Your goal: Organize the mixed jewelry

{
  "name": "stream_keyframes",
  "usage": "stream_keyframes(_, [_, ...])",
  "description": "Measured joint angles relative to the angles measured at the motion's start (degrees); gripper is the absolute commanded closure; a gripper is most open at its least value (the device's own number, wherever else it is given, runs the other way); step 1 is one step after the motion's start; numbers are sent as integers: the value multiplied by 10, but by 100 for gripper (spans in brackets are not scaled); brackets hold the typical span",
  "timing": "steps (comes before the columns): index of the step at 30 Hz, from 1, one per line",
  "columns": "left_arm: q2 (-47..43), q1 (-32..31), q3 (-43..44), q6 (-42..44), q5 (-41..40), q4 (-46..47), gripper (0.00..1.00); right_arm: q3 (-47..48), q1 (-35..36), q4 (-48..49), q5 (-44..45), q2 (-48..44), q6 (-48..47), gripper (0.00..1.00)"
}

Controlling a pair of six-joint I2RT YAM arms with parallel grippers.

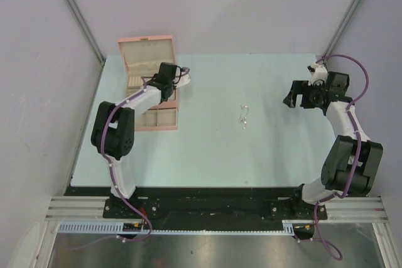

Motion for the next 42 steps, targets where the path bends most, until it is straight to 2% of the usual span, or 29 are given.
stream_keyframes(10, [0, 7, 21, -36, 21, -16, 71, 0, -3, 0, 0, 0, 0, 0])
stream_keyframes(17, [-9, 3, 70, -111, 110, -82, 71, 0, -4, 0, 0, 0, 0, 0])
stream_keyframes(21, [-24, -23, 89, -151, 161, -115, 71, 0, -4, 0, 0, 0, 0, 0])
stream_keyframes(29, [-28, -114, 119, -208, 235, -157, 72, 0, -4, 0, 7, 0, 0, 1])
stream_keyframes(32, [-26, -126, 140, -234, 269, -167, 74, 0, -4, 0, 13, -2, 4, 1])
stream_keyframes(38, [-9, -132, 189, -286, 332, -179, 74, 0, 3, 0, 38, -26, 15, 13])
stream_keyframes(42, [-7, -145, 189, -308, 358, -184, 74, 0, 62, -22, 117, -36, -8, 34])
